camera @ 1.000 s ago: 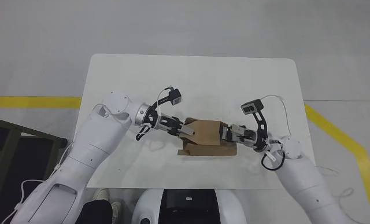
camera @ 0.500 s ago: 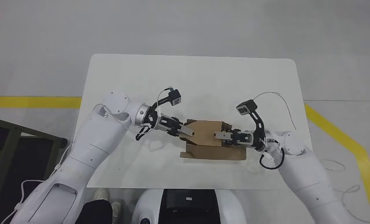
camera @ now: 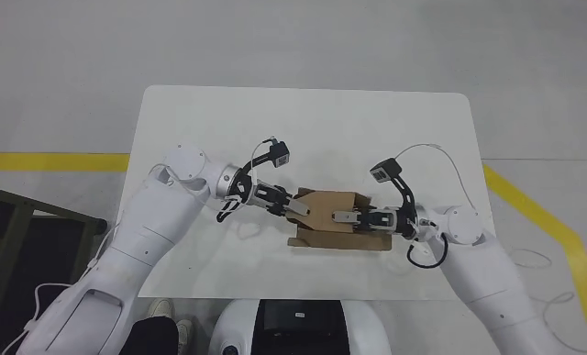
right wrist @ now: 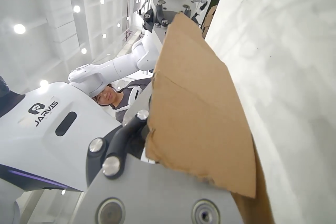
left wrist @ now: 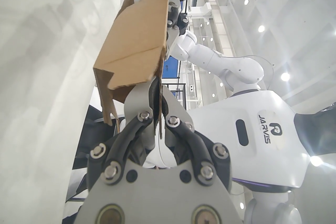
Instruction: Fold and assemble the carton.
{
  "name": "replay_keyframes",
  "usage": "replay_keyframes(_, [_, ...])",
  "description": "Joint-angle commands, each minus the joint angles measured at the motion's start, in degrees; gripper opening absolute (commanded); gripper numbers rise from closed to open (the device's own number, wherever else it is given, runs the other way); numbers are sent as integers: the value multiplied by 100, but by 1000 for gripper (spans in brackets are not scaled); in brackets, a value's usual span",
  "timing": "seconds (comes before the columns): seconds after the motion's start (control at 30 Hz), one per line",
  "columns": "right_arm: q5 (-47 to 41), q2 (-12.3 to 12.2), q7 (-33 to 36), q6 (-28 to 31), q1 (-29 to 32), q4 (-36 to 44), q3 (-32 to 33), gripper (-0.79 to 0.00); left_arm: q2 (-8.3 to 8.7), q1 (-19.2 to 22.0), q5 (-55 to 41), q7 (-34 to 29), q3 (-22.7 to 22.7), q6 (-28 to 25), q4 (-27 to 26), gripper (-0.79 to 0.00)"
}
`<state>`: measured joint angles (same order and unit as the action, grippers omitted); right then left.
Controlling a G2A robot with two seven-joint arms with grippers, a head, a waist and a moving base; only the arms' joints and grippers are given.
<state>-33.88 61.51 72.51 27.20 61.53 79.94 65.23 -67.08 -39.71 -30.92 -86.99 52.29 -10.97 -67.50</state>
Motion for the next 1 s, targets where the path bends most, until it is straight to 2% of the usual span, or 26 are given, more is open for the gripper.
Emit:
replay_keyframes(0.0, [24, 0, 5, -19, 0, 7, -5, -785, 0, 3, 6, 0, -2, 8, 4, -785])
replay_keyframes(0.1, [83, -2, -25, -28, -4, 2, -2, -785, 0, 2, 7, -2, -1, 7, 5, -767])
replay_keyframes(0.13, [123, -2, -50, -33, -3, -2, -4, -785, 1, 1, 6, 0, 3, 6, 7, -529])
replay_keyframes(0.17, [167, -2, -70, -38, -4, 3, -10, -785, 2, -2, 4, 4, 9, 3, 3, -357])
replay_keyframes(0.2, [206, -2, -95, -44, -5, 5, -11, -785, 4, -8, -10, 8, 19, 5, 2, -40])
replay_keyframes(0.23, [250, -3, -114, -51, -5, 10, -15, -785, 7, -10, -12, 5, 27, 9, -4, 0])
replay_keyframes(0.97, [852, -46, -624, -351, 222, 264, 32, -785, 20, -146, -732, -43, 236, -212, -274, 0])
